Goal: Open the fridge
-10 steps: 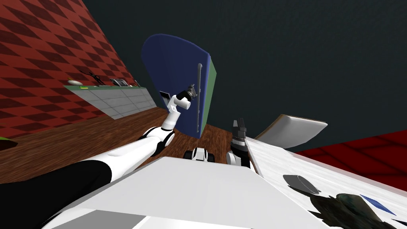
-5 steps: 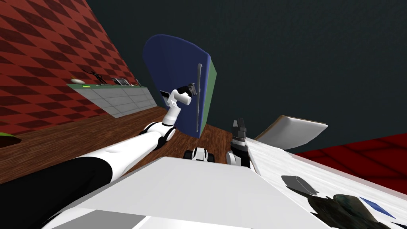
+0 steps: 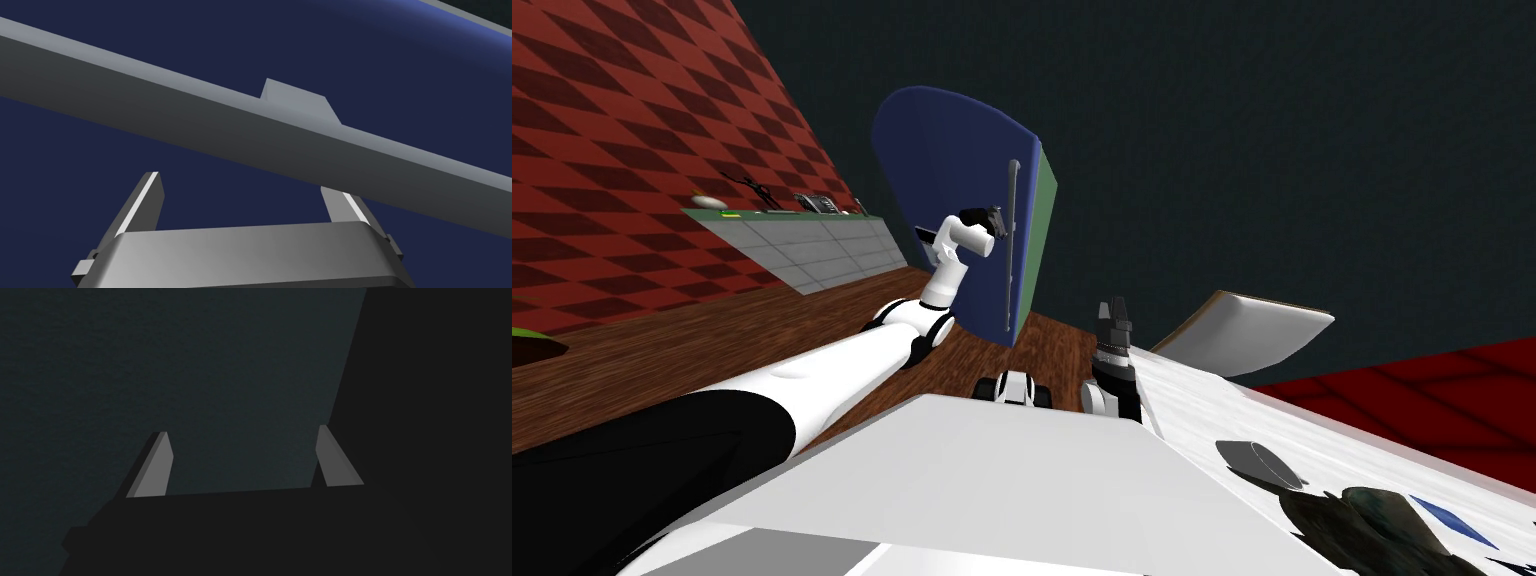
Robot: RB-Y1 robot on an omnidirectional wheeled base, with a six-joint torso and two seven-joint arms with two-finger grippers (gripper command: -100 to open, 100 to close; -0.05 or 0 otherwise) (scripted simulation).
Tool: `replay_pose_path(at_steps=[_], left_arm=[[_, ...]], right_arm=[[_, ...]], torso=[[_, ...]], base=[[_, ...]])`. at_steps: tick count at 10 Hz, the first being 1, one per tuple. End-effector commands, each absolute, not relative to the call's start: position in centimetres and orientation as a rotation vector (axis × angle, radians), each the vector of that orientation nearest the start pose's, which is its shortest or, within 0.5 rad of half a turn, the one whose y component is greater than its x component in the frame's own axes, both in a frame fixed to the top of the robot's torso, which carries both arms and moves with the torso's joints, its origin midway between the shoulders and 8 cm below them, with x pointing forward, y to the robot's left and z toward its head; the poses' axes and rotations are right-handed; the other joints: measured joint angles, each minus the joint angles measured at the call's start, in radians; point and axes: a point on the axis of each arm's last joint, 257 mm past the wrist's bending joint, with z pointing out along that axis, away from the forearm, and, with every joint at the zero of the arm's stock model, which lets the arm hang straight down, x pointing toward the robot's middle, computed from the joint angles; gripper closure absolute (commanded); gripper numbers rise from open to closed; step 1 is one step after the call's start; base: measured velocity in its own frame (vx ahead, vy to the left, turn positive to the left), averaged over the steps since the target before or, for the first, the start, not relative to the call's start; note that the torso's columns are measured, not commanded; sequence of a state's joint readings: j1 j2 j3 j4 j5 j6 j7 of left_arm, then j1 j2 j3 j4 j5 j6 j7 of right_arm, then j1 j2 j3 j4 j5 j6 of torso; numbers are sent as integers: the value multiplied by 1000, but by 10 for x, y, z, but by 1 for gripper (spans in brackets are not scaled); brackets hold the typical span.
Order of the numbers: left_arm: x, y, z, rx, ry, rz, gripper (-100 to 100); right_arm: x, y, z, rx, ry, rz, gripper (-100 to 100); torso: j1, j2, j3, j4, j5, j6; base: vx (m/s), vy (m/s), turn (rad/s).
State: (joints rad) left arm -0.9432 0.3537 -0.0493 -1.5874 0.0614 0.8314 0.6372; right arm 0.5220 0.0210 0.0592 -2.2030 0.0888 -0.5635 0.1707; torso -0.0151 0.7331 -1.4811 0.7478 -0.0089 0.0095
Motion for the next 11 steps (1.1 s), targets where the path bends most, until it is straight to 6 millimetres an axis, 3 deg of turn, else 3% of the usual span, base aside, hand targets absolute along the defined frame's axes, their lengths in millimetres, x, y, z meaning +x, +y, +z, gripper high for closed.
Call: replay_pose_path(at_steps=[1, 4, 5, 7, 9, 10, 11], left_arm=[[663, 154, 186, -1263, 1069, -1580, -100], [663, 154, 186, -1263, 1069, -1580, -100], [668, 163, 183, -1322, 1072, -1541, -100], [665, 158, 197, -1300, 1065, -1557, -100], [665, 158, 197, -1300, 1065, -1557, -100], [669, 169, 192, -1363, 1067, -1517, -100], [667, 164, 204, -1343, 1061, -1532, -100]], right_arm=[[350, -253, -6, 578, 715, 1138, 0], [350, -253, -6, 577, 715, 1138, 0], [350, -253, -6, 577, 715, 1138, 0], [350, -253, -6, 578, 715, 1138, 0], [350, -253, -6, 577, 715, 1138, 0], [350, -253, -6, 577, 715, 1138, 0], [350, -253, -6, 578, 715, 1138, 0]], torso=[[-1, -1, -1, 1, -1, 1], [0, -1, -1, 2, -1, 3], [0, -1, -1, 0, -1, 2], [-3, -2, -1, 0, -2, 3], [-3, 1, 0, 3, -3, 4], [-3, -1, -1, 1, -2, 4], [-3, -1, -1, 1, -2, 3]], base=[[-4, -20, 21], [0, 6, -3], [13, -47, 3], [-1, -30, 17], [-5, 8, -11], [0, -23, 13], [3, -45, 20]])
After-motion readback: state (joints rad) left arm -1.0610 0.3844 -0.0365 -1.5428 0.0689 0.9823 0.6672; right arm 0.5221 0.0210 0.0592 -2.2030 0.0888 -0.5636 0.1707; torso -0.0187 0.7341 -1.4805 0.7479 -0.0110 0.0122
